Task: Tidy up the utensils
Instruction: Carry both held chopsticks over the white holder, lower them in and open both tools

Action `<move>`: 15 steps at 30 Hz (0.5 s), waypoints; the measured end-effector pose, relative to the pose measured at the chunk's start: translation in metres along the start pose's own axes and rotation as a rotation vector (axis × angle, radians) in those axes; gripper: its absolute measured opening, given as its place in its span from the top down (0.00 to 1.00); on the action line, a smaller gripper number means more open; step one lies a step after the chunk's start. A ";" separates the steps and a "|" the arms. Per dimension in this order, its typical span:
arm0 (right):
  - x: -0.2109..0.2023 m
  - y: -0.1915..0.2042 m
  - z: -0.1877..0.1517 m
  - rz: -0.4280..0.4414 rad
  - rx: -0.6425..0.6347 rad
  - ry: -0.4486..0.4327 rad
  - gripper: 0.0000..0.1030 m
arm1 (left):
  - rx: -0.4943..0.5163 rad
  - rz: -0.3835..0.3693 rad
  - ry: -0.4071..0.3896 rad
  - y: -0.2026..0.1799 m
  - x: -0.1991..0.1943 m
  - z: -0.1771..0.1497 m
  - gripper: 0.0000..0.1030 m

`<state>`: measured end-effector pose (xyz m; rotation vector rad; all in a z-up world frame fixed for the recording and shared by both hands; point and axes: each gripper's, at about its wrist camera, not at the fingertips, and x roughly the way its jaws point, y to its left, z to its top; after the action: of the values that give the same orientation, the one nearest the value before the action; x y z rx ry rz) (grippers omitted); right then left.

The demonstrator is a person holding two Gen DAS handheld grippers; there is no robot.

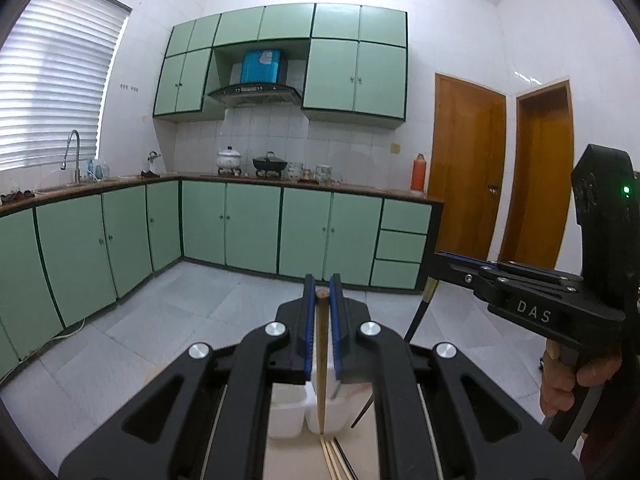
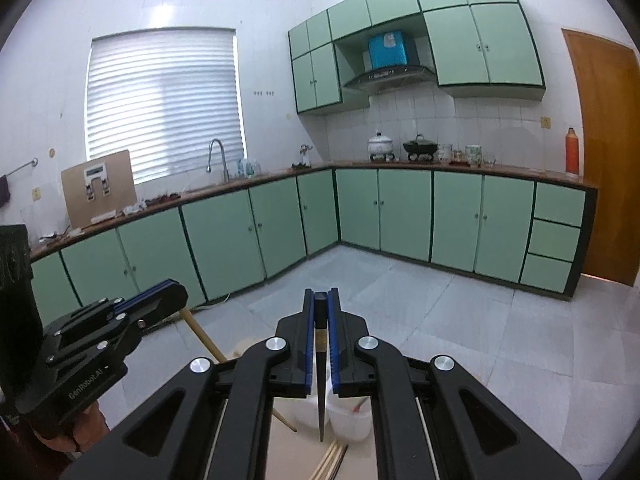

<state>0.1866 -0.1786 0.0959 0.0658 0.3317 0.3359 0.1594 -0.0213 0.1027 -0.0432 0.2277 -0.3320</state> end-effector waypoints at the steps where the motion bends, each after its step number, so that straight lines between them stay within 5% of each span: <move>1: 0.003 -0.002 0.005 -0.007 0.001 -0.010 0.94 | 0.003 0.006 -0.008 0.001 0.002 0.003 0.94; 8: 0.034 -0.015 0.025 -0.041 0.017 -0.035 0.94 | 0.016 0.044 -0.046 0.004 0.032 0.020 0.94; 15: 0.073 -0.027 0.008 -0.065 0.040 0.009 0.94 | 0.016 0.075 0.013 0.011 0.074 -0.001 0.94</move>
<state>0.2624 -0.1802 0.0774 0.0921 0.3486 0.2657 0.2309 -0.0355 0.0845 -0.0162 0.2386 -0.2592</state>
